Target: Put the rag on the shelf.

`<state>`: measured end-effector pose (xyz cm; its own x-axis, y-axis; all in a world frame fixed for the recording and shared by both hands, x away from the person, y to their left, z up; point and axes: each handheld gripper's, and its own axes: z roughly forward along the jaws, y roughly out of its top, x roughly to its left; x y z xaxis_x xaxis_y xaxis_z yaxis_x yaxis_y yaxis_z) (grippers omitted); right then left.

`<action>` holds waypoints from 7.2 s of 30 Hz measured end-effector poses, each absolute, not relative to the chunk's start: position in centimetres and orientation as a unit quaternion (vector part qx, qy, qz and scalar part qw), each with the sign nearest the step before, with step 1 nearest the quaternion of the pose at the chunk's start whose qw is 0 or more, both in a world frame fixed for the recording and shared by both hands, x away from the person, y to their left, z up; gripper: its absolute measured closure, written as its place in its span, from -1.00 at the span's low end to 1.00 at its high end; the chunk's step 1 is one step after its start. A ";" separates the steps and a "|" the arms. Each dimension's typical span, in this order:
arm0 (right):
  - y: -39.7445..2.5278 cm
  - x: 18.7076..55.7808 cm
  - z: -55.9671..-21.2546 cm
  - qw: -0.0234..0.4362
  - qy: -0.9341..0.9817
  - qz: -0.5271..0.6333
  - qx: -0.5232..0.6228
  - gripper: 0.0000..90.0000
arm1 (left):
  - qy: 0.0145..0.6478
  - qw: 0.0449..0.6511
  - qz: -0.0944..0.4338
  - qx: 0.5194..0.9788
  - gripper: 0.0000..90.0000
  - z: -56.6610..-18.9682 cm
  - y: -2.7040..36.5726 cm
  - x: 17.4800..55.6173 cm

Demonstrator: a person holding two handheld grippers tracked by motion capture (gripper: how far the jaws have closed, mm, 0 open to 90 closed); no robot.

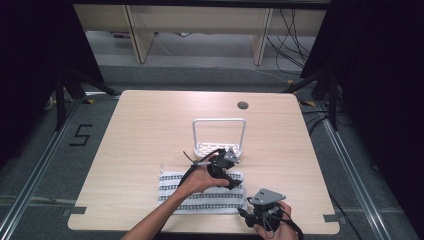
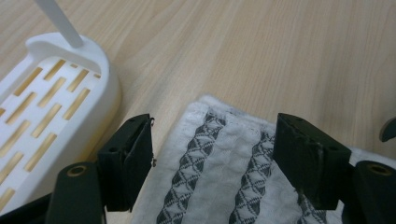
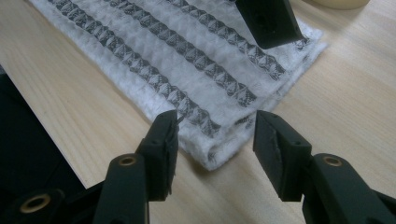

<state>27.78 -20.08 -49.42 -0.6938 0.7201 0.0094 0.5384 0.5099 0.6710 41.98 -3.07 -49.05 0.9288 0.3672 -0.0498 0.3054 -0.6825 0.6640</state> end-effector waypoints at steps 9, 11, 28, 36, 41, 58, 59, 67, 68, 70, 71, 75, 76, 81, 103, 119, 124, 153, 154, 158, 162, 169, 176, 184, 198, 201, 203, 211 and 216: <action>-20.1 28.1 -49.6 0.136 0.857 0.332 0.371 0.15 | 0.160 0.344 0.037 0.924 -0.21 -49.5 -4.0 42.8; -20.0 28.1 -49.7 0.135 0.856 0.332 0.372 0.16 | 0.161 0.346 0.027 0.924 -0.19 -49.6 -4.1 43.0; -20.1 28.7 -50.4 0.107 0.856 0.326 0.388 0.38 | 0.140 0.338 0.030 0.930 0.49 -50.0 -4.3 43.0; -20.2 28.9 -50.3 0.105 0.861 0.326 0.376 0.79 | 0.147 0.335 0.022 0.931 0.87 -49.9 -4.4 42.7; -20.1 29.0 -50.3 0.110 0.860 0.330 0.373 0.90 | 0.147 0.339 0.033 0.929 0.89 -49.3 -4.1 42.4; -21.2 29.4 -46.6 0.135 0.822 0.414 0.366 0.94 | 0.174 0.386 0.072 0.903 0.90 -43.0 -0.1 41.4; -21.0 29.2 -46.2 0.124 0.815 0.419 0.380 0.94 | 0.175 0.389 0.075 0.901 0.90 -42.6 0.3 41.4; -21.1 31.4 -42.2 0.156 0.805 0.457 0.345 0.95 | 0.207 0.423 0.095 0.877 0.90 -39.0 3.8 41.3; -21.1 31.7 -41.7 0.159 0.801 0.461 0.349 0.95 | 0.212 0.426 0.100 0.874 0.90 -38.5 4.2 41.1; -21.0 32.4 -40.5 0.157 0.796 0.469 0.349 0.95 | 0.222 0.436 0.106 0.866 0.90 -37.5 4.8 40.8; -20.9 32.8 -39.6 0.161 0.794 0.472 0.347 0.95 | 0.224 0.438 0.107 0.864 0.90 -37.1 5.1 40.7; -20.7 34.1 -36.7 0.184 0.787 0.485 0.336 0.95 | 0.235 0.458 0.114 0.850 0.90 -35.0 6.1 40.3; -20.7 34.1 -36.7 0.184 0.787 0.485 0.336 0.95 | 0.235 0.458 0.114 0.850 0.90 -35.0 6.1 40.3; -20.1 36.0 -32.9 0.198 0.780 0.498 0.322 0.96 | 0.252 0.484 0.130 0.828 0.90 -32.0 7.1 40.4; -19.0 41.9 -27.1 0.244 0.765 0.500 0.325 0.96 | 0.321 0.519 0.162 0.776 0.90 -27.5 7.5 44.3; -18.2 46.8 -25.1 0.262 0.751 0.497 0.347 0.96 | 0.364 0.546 0.174 0.734 0.89 -26.5 7.6 48.4; -17.8 48.7 -25.7 0.258 0.750 0.489 0.364 0.96 | 0.380 0.546 0.176 0.726 0.89 -26.8 7.6 49.6; -16.1 55.2 -31.5 0.224 0.755 0.435 0.437 0.93 | 0.456 0.508 0.161 0.713 0.81 -32.1 6.9 55.0; -16.1 55.2 -31.5 0.224 0.755 0.435 0.437 0.93 | 0.456 0.508 0.161 0.713 0.80 -32.1 6.9 55.0; -16.1 55.5 -32.4 0.215 0.759 0.427 0.441 0.92 | 0.462 0.494 0.151 0.721 0.74 -33.0 6.9 55.2; -16.2 55.7 -33.1 0.213 0.762 0.417 0.448 0.83 | 0.476 0.472 0.140 0.729 0.50 -33.8 7.0 55.4; -16.1 55.8 -33.5 0.214 0.763 0.398 0.463 0.48 | 0.495 0.439 0.150 0.735 -0.12 -33.8 6.9 55.3; -16.2 55.4 -33.2 0.205 0.764 0.397 0.466 0.34 | 0.489 0.445 0.151 0.735 -0.16 -33.1 7.6 54.6; -17.1 54.7 -32.3 0.204 0.762 0.408 0.459 0.25 | 0.475 0.448 0.162 0.740 -0.21 -32.6 7.9 53.4; -19.0 52.3 -30.9 0.177 0.760 0.436 0.449 -0.07 | 0.465 0.463 0.146 0.740 -0.47 -31.6 10.4 50.6; -19.1 51.5 -30.7 0.168 0.762 0.449 0.436 -0.10 | 0.453 0.474 0.153 0.739 -0.45 -31.4 11.1 49.5; -19.1 50.7 -30.6 0.161 0.758 0.457 0.437 -0.12 | 0.450 0.476 0.153 0.740 -0.46 -31.5 11.3 49.1; -19.7 48.9 -30.5 0.160 0.764 0.458 0.426 -0.14 | 0.444 0.485 0.142 0.740 -0.55 -32.4 13.0 46.0; -19.8 48.2 -30.8 0.163 0.771 0.456 0.414 -0.15 | 0.443 0.490 0.137 0.738 -0.58 -32.9 13.9 44.9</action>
